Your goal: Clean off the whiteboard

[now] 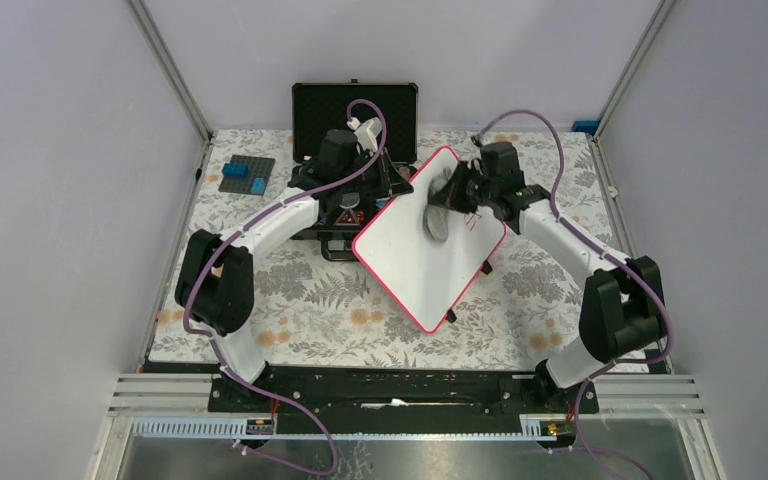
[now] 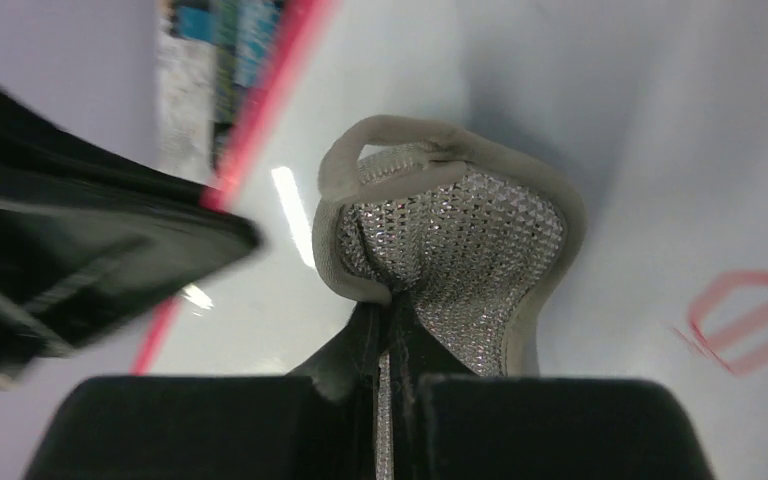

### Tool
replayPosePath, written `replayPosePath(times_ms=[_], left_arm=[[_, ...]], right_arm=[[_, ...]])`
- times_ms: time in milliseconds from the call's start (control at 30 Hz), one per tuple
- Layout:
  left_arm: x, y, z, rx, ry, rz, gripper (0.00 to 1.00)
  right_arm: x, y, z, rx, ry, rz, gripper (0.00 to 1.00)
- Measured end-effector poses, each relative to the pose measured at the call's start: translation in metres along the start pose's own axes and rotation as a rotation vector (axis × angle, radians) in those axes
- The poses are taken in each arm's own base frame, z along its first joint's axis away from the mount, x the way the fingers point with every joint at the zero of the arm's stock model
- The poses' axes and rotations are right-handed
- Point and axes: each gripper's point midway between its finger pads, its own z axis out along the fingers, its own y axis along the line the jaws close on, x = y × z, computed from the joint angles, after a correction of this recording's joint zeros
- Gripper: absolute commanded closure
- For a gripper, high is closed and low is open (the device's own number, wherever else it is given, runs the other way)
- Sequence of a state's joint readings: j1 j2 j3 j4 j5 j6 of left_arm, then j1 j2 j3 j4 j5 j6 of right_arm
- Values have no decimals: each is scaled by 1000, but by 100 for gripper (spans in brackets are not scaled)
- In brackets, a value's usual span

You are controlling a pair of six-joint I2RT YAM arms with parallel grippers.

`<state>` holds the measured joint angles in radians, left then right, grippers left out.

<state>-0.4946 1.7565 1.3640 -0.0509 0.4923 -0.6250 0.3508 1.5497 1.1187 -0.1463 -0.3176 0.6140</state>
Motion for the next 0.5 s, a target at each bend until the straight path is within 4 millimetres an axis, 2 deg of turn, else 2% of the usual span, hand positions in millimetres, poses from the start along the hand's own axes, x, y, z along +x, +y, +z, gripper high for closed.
replayPosePath(times_ms=[67,100,133,200,233,300,333,433,500], left_arm=[[0,0,0,-1,1,0,100],[0,0,0,-1,1,0,100],[0,0,0,-1,2,-1,100],[1,0,0,-1,2,0,100],[1,0,0,-1,2,0,100],[1,0,0,-1,2,0,100],[0,0,0,-1,2,0,100],[0,2,0,-10,-2,-2,100],[0,1,0,-5,0,-2,100]], right_arm=[[-23,29,2,-71,-43,-30,100],[-29,35,2,-89,-56,-37,100],[-37,40,2,-110,-74,-41,100],[-45,35,1,-120,-88,-23,100],[-47,27,2,-118,-88,-7,100],[-44,-5,4,-87,-84,46,100],[-37,-30,5,-51,-76,85,100],[-8,-86,2,26,-45,176,100],[17,-113,-9,78,-38,212,100]])
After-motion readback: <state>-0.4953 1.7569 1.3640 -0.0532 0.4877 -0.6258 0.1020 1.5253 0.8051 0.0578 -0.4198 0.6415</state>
